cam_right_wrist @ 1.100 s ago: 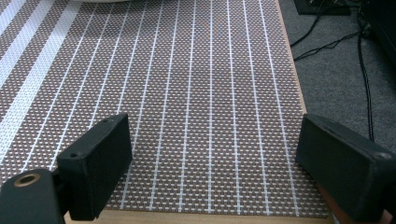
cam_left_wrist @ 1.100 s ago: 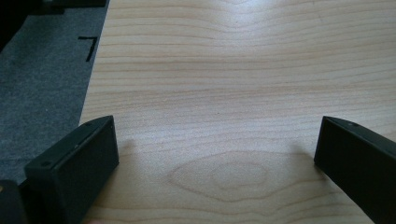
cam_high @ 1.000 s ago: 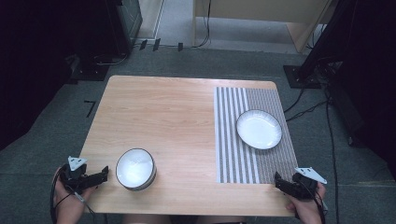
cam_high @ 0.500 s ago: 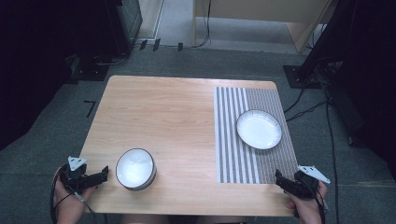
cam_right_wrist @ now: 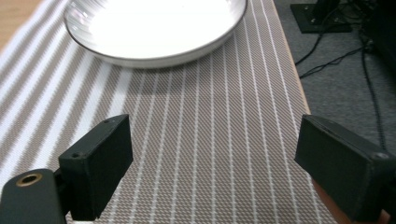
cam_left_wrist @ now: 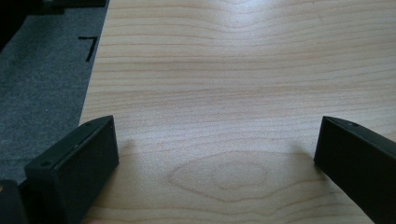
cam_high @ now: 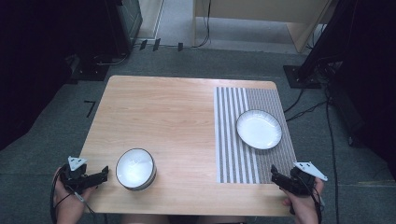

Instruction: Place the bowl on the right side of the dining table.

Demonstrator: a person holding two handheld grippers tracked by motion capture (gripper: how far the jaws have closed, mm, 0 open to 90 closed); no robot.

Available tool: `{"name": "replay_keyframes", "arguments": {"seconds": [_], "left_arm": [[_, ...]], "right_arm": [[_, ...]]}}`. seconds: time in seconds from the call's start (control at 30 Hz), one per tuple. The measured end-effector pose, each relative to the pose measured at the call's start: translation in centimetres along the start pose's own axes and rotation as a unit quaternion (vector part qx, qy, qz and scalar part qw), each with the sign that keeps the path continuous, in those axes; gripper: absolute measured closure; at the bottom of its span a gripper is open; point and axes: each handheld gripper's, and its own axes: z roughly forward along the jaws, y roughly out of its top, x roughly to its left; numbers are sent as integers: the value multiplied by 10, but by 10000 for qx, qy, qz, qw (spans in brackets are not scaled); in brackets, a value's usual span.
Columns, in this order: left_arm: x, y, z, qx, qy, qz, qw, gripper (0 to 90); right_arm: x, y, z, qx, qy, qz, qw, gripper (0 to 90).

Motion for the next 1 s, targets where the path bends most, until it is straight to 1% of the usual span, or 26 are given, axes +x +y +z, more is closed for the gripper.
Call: {"name": "replay_keyframes", "arguments": {"seconds": [0.03,0.07,0.17,0.27,0.4,0.47,0.5,0.57,0.6,0.63,0.67,0.7,0.73,1.0], "left_arm": [[0,0,0,0,-2,4,10000,0],[0,0,0,-2,-1,1,10000,0],[0,0,0,-2,0,0,10000,0],[0,0,0,2,0,0,10000,0],[0,0,0,-2,-2,-2,10000,0],[0,0,0,-3,-1,-2,10000,0],[0,0,0,-2,0,-1,10000,0],[0,0,0,-1,-1,3,10000,0],[0,0,0,-1,-1,3,10000,0],[0,0,0,-2,-1,0,10000,0],[0,0,0,-2,-1,0,10000,0],[0,0,0,0,-1,4,10000,0],[0,0,0,1,1,0,10000,0],[0,0,0,-3,0,0,10000,0]], "right_arm": [[1,1,0,-18,24,38,10000,111],[3,5,0,-51,47,44,10000,111],[7,10,-1,-96,109,52,9999,111],[10,12,-2,-122,100,27,9999,111],[23,17,-2,-151,127,-120,9997,111],[25,18,-2,-151,123,-140,9997,111],[30,20,-2,-167,156,-216,9995,111],[35,22,-2,-186,201,-261,9993,111],[35,22,-2,-186,201,-261,9993,111],[41,24,-2,-202,248,-311,9990,111],[43,25,-2,-208,261,-346,9988,111],[43,25,-2,-208,261,-346,9988,111],[48,26,-2,-206,309,-390,9985,111],[68,32,-3,-254,447,-530,9973,111]]}}
